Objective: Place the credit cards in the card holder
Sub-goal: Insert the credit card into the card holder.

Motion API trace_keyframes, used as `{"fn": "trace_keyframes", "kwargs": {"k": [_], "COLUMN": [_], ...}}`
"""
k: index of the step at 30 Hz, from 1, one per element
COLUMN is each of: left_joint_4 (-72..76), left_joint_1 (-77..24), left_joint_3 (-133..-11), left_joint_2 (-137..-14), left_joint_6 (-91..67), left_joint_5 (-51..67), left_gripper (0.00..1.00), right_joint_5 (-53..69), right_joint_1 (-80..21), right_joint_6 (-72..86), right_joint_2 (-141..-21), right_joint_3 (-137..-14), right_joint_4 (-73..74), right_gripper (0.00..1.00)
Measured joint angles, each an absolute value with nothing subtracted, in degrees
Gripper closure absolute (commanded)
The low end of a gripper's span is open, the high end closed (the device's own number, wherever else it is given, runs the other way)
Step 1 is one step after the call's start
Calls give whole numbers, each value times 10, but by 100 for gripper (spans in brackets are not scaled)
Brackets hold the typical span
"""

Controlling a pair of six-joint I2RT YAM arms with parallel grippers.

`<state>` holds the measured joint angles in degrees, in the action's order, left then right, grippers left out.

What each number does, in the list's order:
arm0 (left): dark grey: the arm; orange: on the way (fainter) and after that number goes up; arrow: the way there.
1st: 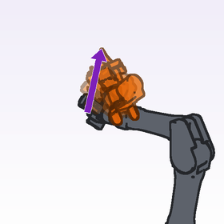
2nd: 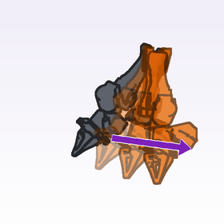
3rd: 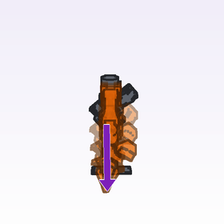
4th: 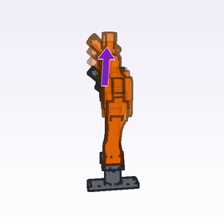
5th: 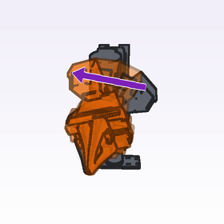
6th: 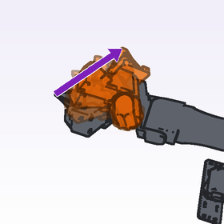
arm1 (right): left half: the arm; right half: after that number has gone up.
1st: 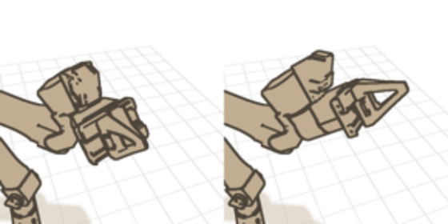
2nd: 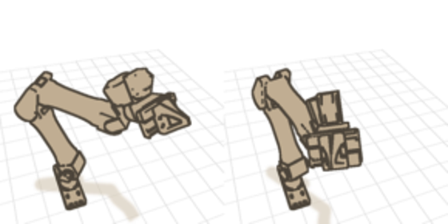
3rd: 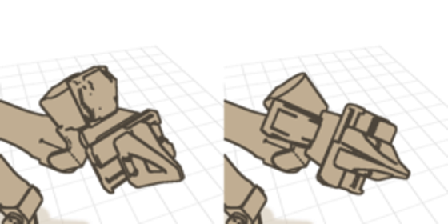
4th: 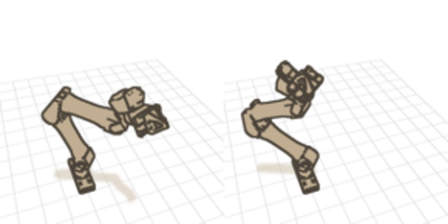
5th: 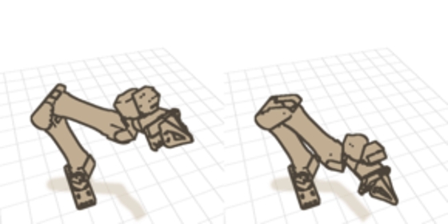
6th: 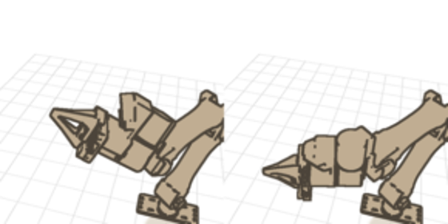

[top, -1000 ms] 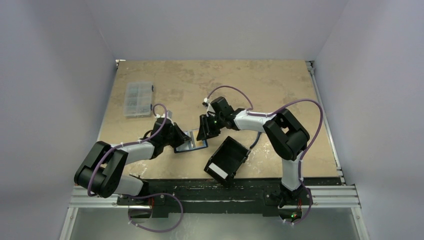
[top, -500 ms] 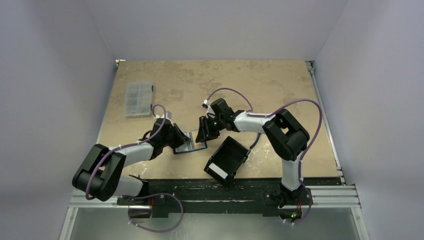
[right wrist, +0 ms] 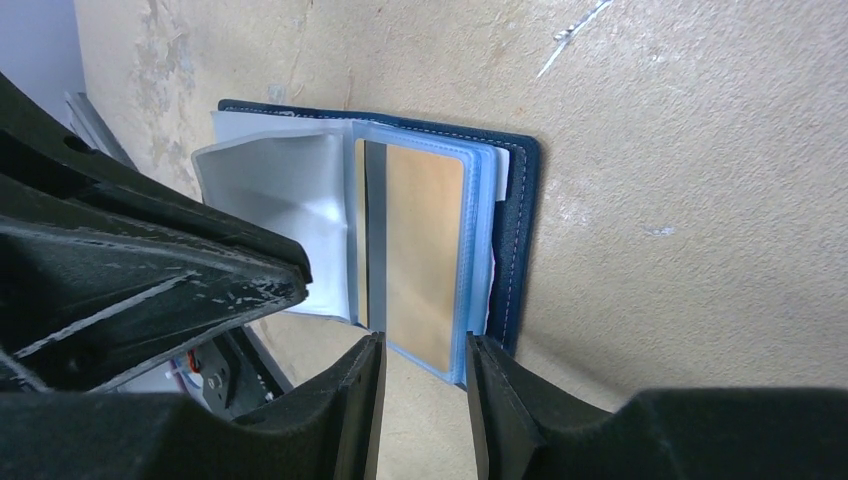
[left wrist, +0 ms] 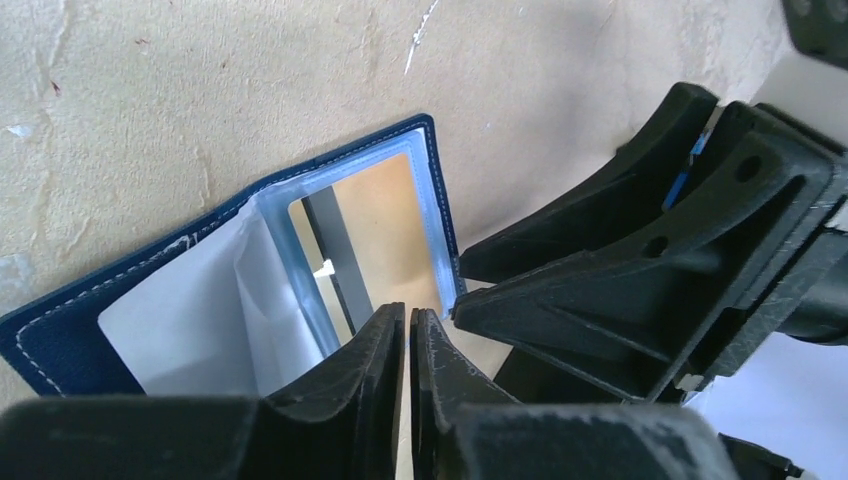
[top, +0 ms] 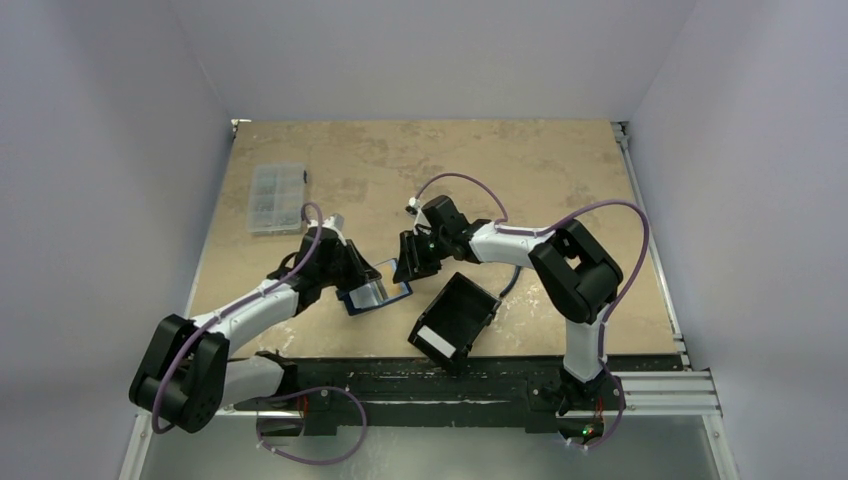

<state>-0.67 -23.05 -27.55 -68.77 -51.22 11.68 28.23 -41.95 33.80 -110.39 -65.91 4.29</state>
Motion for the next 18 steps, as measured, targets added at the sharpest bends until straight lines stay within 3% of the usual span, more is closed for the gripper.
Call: {"fn": "trace_keyframes", "kwargs": {"k": [8, 18], "left_joint_4": [4, 40], "left_joint_1": [-231, -231], "left_joint_3": [-273, -237], "left_joint_2": [-740, -748], "left_joint_6": [-510, -508], "left_joint_5": [122, 109], "left_gripper": [99, 100], "right_joint_5": [282, 283], "right_joint_1": [-420, -420], "right_joint_6": [336, 336], "right_joint_2": [-1104, -1104], "right_joint_3": [-659, -659], "right_joint_4": [43, 43], "right_gripper": [57, 55]}}
